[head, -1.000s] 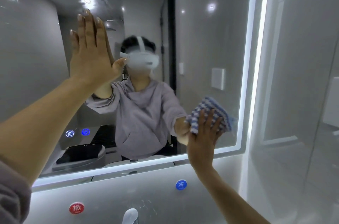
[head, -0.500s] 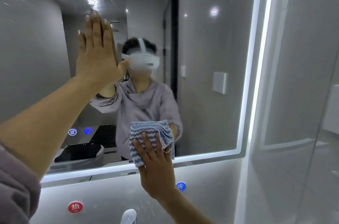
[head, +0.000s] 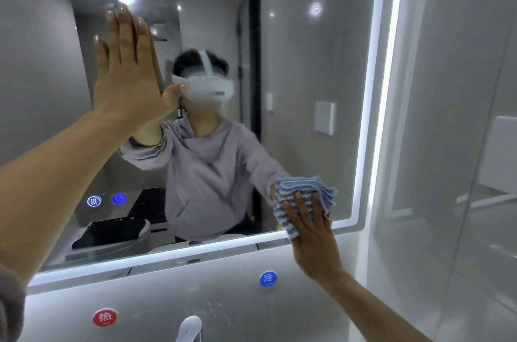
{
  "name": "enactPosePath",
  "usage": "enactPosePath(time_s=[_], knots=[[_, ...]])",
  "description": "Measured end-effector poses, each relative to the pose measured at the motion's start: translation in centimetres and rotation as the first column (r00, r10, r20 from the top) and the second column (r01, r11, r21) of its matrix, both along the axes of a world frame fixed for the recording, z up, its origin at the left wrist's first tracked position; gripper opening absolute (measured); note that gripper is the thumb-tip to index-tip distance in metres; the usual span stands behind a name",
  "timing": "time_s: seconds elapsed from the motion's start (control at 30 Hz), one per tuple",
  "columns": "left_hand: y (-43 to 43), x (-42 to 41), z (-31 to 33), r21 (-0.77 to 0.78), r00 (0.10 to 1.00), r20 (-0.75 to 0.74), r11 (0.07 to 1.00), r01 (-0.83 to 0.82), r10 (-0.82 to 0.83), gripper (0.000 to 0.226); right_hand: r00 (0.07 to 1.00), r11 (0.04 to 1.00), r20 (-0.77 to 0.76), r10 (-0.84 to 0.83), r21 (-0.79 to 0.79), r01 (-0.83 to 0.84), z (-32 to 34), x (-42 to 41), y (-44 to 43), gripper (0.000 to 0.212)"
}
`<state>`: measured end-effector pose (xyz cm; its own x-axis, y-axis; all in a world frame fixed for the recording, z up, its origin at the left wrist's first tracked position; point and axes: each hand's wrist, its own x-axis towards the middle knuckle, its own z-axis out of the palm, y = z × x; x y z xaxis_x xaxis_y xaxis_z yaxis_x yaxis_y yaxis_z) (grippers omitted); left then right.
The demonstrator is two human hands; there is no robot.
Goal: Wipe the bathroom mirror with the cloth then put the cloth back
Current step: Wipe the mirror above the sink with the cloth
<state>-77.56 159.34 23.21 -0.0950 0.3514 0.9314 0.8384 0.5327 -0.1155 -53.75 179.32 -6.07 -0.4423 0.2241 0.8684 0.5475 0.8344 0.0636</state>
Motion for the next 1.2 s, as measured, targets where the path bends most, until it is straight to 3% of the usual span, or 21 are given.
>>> enactPosePath(time_s=[0.23, 0.37, 0.63, 0.77, 0.9, 1.07, 1.2], knots=[[-0.2, 0.2, 0.0, -0.007, 1.0, 0.01, 1.0, 0.003, -0.002, 0.104, 0.983, 0.943, -0.094, -0.161, -0.308, 0.125, -0.4, 3.8, 3.0, 0.061], [-0.1, 0.2, 0.0, -0.014, 1.0, 0.008, 1.0, -0.006, 0.007, 0.103, 0.97, 0.917, -0.157, -0.186, -0.382, 0.114, -0.1, 2.6, 2.1, 0.057], [-0.1, 0.3, 0.2, -0.018, 1.0, 0.023, 1.0, -0.02, 0.02, 0.103, 0.989, 0.966, -0.13, -0.076, -0.253, 0.041, -0.3, -3.3, -3.2, 0.052], [0.0, 0.5, 0.2, -0.028, 0.999, 0.036, 0.999, -0.019, 0.02, 0.101, 0.994, 0.989, -0.101, 0.031, -0.142, -0.045, 0.2, -5.7, -6.3, 0.07], [-0.1, 0.5, 0.2, -0.026, 0.999, 0.034, 1.0, -0.015, 0.016, 0.101, 0.991, 0.983, 0.001, 0.135, -0.128, -0.134, 0.7, -7.7, -9.0, 0.064], [0.0, 0.6, 0.3, -0.025, 0.999, 0.043, 0.999, -0.019, 0.02, 0.1, 0.981, 0.992, 0.16, 0.109, -0.079, -0.097, 0.9, -9.9, -11.7, 0.063], [0.0, 0.5, 0.1, -0.024, 0.999, 0.039, 1.0, -0.02, 0.021, 0.1, 0.972, 0.985, 0.176, 0.155, -0.104, -0.138, 0.8, -10.8, -12.9, 0.064]])
